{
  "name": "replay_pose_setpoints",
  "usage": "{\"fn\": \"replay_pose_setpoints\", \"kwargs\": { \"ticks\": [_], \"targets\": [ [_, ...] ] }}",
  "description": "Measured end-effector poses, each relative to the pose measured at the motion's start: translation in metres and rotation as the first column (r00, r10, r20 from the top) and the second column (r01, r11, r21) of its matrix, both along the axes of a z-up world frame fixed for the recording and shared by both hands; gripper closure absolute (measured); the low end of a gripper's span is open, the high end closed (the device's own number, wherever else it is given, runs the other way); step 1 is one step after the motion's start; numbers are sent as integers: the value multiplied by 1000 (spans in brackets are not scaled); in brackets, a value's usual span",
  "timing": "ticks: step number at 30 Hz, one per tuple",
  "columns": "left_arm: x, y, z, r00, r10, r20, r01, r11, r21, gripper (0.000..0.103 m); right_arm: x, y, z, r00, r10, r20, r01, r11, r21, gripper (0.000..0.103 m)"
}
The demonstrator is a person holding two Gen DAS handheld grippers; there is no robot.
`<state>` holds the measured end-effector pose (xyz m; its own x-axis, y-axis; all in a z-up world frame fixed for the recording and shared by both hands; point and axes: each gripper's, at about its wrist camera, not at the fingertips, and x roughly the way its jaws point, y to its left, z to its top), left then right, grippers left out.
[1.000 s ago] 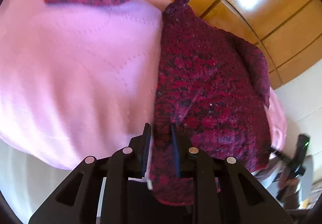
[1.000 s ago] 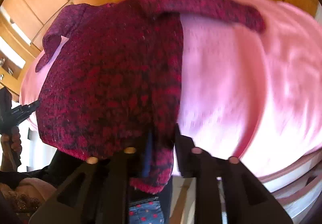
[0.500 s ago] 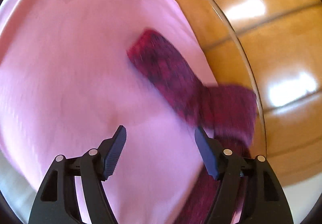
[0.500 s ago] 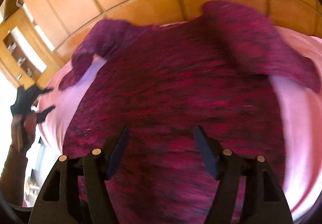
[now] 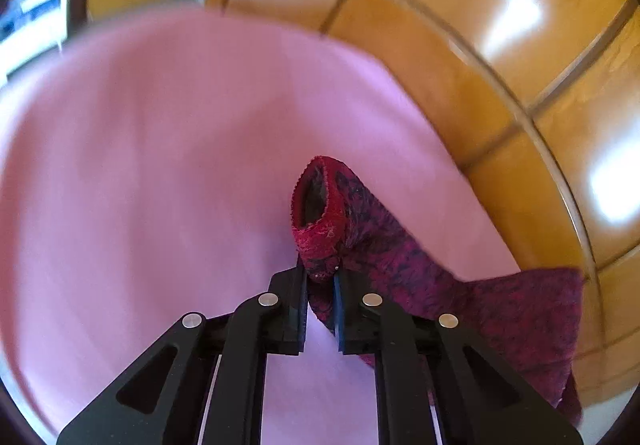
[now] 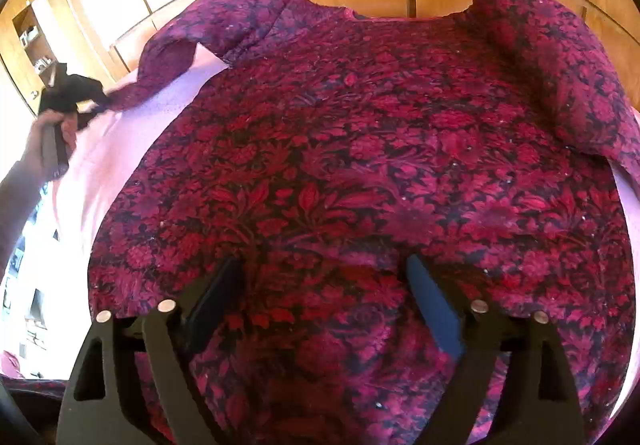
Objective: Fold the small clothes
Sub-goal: 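Shake out the top and spread it flat on the bed with both tools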
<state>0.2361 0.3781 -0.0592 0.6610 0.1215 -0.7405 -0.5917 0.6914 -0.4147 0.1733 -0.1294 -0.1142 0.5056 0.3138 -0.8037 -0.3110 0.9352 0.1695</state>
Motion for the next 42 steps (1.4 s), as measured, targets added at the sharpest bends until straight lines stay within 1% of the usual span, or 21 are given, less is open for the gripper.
{"fn": "replay_pose_setpoints", "kwargs": {
  "ticks": [6,10,13,14,15,18,20,21,22,24,25,27,29,31,34,35,36,37,39,41,42],
  "targets": [
    [4,50,28,989,146,-10,-142,973,180,94,7,4,-5,1000,3,5,-3,1000,-27,13],
    [25,43,14,985,133,-106,-95,947,308,94,10,7,-7,1000,1,7,-1,999,-42,12],
    [29,42,-1,969,184,-166,-138,956,259,88,8,6,-6,1000,0,8,0,999,-40,12],
    [27,40,-3,966,196,-166,-153,959,239,82,8,6,-5,1000,1,9,0,999,-39,12],
    [25,36,-3,966,199,-163,-161,962,220,69,9,6,-5,1000,2,11,-2,999,-37,12],
    [11,4,9,987,134,-85,-117,976,187,46,9,4,-3,1000,16,8,-15,999,-31,12],
    [1,-33,18,999,40,-27,-36,987,158,44,7,-9,5,1000,20,-12,-20,1000,22,14],
    [3,-47,19,1000,-6,-11,8,990,144,44,8,-17,9,1000,9,-24,-8,998,59,20],
    [1,-71,21,996,-86,4,85,988,133,44,9,-28,13,999,-8,-36,11,995,97,29],
    [-5,-121,23,977,-214,25,208,969,136,44,13,-71,25,991,-120,-57,130,968,217,31],
    [-11,-140,23,962,-273,31,266,954,135,44,13,-89,30,984,-170,-55,179,949,260,31],
    [-18,-186,22,922,-386,37,377,914,149,44,11,-150,37,943,-324,-79,329,861,389,33],
    [-24,-233,19,867,-497,32,485,858,168,44,5,-206,34,882,-453,-133,454,740,497,33],
    [-32,-278,15,808,-588,20,574,795,198,44,0,-258,22,807,-553,-209,552,579,599,33],
    [-40,-322,1,743,-669,-27,658,721,217,44,4,-299,0,743,-600,-298,600,398,694,33],
    [-43,-331,-3,732,-681,-41,672,710,209,44,10,-309,-10,728,-601,-331,605,336,722,33],
    [-46,-339,-8,722,-690,-50,684,702,199,44,16,-313,-18,720,-596,-357,609,295,736,33],
    [-46,-347,-13,714,-697,-68,695,692,198,44,25,-315,-28,709,-591,-386,619,258,741,33],
    [-44,-355,-21,704,-702,-108,707,677,205,44,38,-316,-36,698,-591,-405,624,223,749,36],
    [-45,-358,-29,704,-698,-130,708,675,205,44,51,-317,-32,707,-587,-395,608,220,763,39],
    [-44,-357,-33,702,-699,-134,710,675,201,44,58,-318,-28,717,-582,-385,601,236,764,46]
  ]
}}
